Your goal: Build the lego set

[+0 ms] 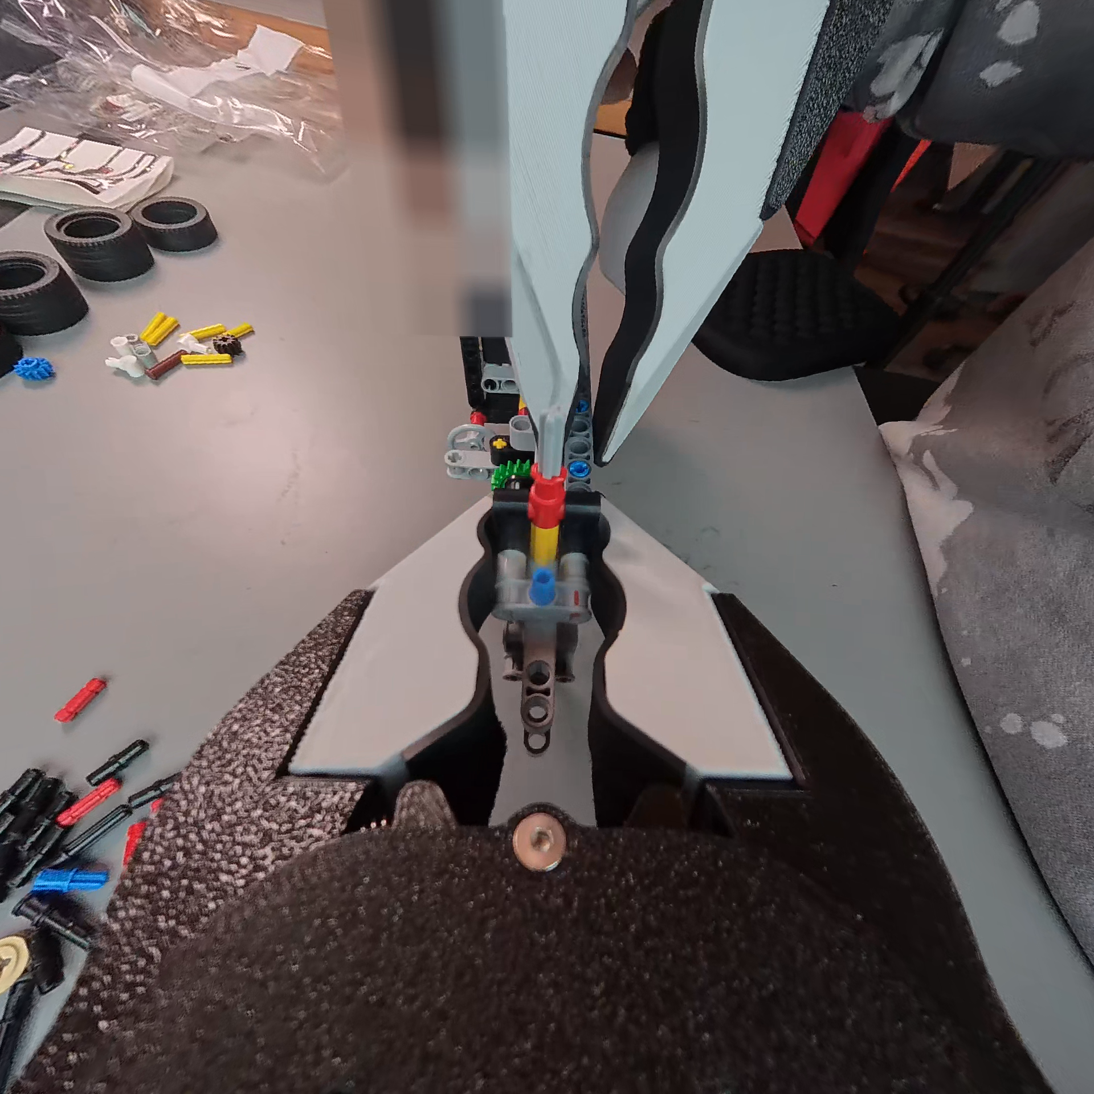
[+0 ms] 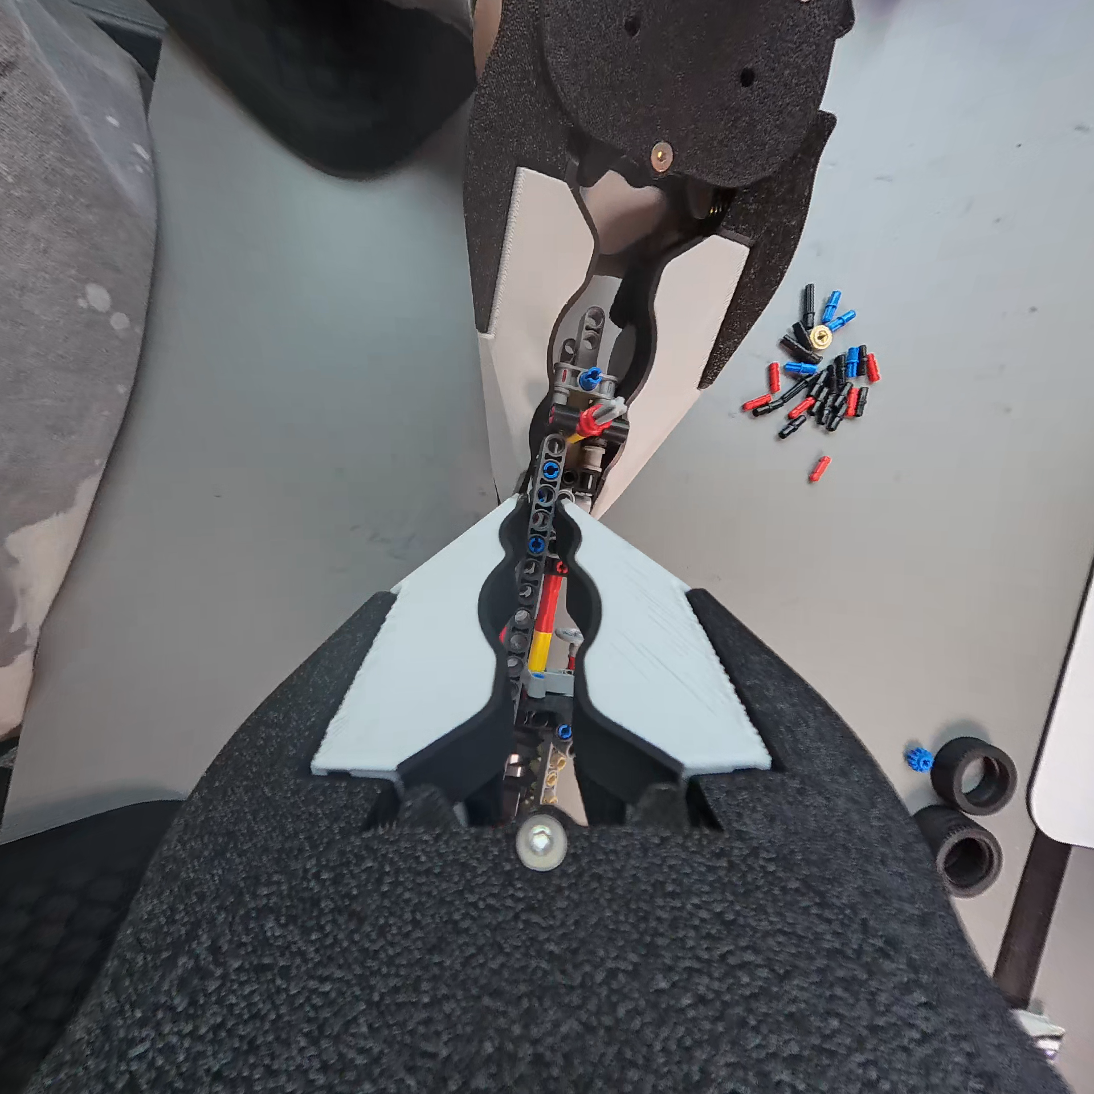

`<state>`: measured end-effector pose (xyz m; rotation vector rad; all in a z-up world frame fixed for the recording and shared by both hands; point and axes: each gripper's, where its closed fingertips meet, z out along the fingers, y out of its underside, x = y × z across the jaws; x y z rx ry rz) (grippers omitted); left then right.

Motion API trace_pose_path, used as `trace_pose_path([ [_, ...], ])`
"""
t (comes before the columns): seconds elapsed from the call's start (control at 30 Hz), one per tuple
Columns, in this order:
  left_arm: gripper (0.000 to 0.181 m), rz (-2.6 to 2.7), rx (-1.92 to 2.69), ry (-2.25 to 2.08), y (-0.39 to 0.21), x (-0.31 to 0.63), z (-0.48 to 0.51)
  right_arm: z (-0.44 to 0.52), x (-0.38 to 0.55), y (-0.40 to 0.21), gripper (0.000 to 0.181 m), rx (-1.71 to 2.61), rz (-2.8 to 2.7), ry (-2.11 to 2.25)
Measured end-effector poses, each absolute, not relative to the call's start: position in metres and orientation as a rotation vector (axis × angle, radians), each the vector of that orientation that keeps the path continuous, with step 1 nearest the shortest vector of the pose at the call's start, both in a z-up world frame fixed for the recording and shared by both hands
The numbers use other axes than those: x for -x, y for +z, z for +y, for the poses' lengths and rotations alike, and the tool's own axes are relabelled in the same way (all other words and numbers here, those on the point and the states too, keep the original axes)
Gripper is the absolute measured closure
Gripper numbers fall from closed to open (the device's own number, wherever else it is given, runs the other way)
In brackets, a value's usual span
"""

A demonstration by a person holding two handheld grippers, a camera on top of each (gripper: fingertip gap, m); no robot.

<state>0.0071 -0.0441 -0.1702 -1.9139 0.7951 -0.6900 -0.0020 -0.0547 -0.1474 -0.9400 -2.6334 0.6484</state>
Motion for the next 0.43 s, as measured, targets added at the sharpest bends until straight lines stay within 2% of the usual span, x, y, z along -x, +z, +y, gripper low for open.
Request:
trace_pose_path([
  [0.17, 0.155, 0.825, 1.907, -0.663, -0.172, -0.009, -0.043, -0.054, 0.000, -0.145, 0.176, 1.005, -2.607, 0.714],
  [0.43, 0.155, 0.864, 1.888, -0.631, -0.171, -0.013, -0.042, -0.041, 0.004, -0.089, 0.175, 1.018, -2.463, 0.836],
])
